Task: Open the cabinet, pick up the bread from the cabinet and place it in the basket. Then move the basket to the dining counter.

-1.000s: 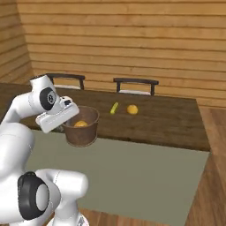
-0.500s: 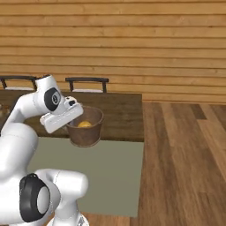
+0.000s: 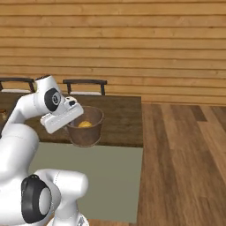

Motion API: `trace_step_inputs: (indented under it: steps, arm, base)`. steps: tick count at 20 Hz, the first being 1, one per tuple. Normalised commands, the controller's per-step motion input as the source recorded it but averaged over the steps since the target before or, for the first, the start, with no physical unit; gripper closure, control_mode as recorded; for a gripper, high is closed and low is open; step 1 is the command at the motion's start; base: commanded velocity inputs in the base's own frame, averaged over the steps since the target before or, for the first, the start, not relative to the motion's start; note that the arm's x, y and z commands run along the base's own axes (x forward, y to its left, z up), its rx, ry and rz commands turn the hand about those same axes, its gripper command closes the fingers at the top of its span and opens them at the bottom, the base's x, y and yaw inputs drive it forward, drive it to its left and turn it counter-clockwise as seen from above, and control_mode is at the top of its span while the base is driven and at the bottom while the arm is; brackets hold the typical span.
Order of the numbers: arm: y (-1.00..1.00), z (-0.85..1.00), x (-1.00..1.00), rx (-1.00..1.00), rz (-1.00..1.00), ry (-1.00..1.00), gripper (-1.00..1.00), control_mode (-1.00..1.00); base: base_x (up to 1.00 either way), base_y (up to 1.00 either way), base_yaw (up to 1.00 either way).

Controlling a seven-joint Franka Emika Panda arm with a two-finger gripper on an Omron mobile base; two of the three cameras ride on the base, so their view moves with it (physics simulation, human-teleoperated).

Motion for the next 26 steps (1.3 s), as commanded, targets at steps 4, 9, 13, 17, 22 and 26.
trace_step_inputs:
  steps: [4, 9, 13, 17, 22, 26]
  arm:
    - [0.00, 0.00, 0.00, 0.00, 0.00, 0.00, 1.00, 1.00]
    - [0.00, 0.00, 0.00, 0.00, 0.00, 0.00, 1.00, 1.00]
    - [0.00, 0.00, 0.00, 0.00, 0.00, 0.00, 1.00, 1.00]
    - [0.00, 0.00, 0.51, 0.00, 0.01, 0.00, 1.00, -1.00]
    - [-0.06, -0.01, 0.72, 0.01, 0.09, 0.00, 1.00, -1.00]
    - [-0.12, -0.25, 0.79, 0.00, 0.08, 0.00, 1.00, -1.00]
  base:
    - [0.56, 0.00, 0.00]
    - [0.43, 0.00, 0.00]
    - [0.19, 0.00, 0.00]
    - [0.00, 0.00, 0.00]
    - [0.00, 0.00, 0.00]
    - [0.00, 0.00, 0.00]
